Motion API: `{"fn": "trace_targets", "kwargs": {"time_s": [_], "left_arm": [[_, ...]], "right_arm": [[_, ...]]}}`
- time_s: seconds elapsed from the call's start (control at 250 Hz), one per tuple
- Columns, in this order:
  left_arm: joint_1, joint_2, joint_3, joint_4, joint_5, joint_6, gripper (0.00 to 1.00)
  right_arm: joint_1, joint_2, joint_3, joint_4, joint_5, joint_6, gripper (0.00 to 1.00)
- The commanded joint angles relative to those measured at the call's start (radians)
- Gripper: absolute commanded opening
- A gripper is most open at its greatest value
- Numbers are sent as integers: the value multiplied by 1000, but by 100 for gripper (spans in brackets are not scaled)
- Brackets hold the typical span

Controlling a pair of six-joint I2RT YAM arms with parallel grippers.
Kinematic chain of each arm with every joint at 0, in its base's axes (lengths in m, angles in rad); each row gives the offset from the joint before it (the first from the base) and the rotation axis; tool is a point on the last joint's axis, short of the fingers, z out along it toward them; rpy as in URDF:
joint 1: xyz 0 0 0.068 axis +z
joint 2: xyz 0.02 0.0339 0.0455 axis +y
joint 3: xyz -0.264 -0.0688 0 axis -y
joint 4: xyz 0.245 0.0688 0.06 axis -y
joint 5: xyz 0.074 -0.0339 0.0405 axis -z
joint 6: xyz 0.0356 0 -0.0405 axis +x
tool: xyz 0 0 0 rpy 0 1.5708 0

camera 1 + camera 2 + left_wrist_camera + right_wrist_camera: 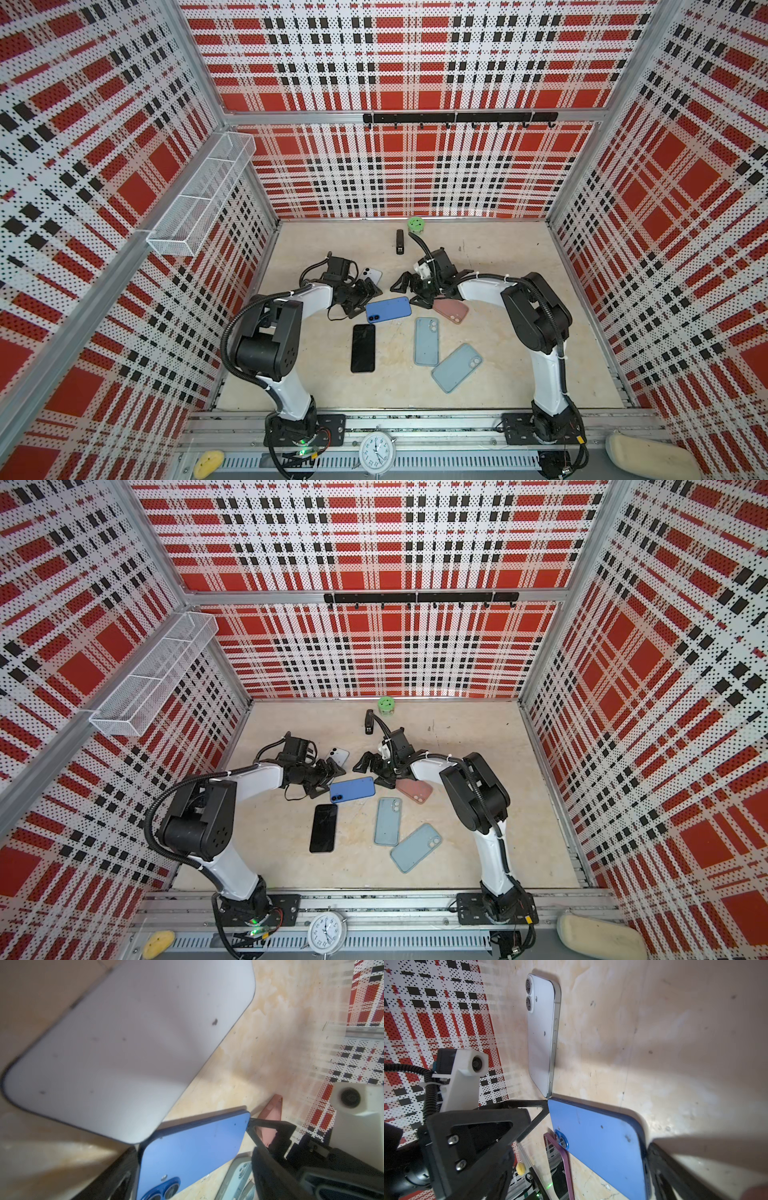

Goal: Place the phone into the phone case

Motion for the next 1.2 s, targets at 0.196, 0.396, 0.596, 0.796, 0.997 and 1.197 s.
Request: {"fn": "trace_targets", "kwargs": {"time_s": [0.196,0.396,0.596,0.796,0.997,1.197], "left_arm": [[-23,-31,-32,-34,122,-20,89],[-22,-52,-41,-94,103,28,90],[-23,-39,-50,-66,105,36,90],[-24,-17,-72,52,118,7,88],[-40,-11,-93,163,168,-29,83],[-54,-78,-109,258,197,-83,79]], "right_arm": [[-1,-49,-48,-80,43,-92,100],[-1,-52,-69,-67,50,-85,100],[-1,-52,-85,-70,46,-91,100],[0,-38,-105,-60,32,-88,100],[1,-19,-136,-21,0,-64,100],[7,-14,-162,6,-12,-50,100]]}}
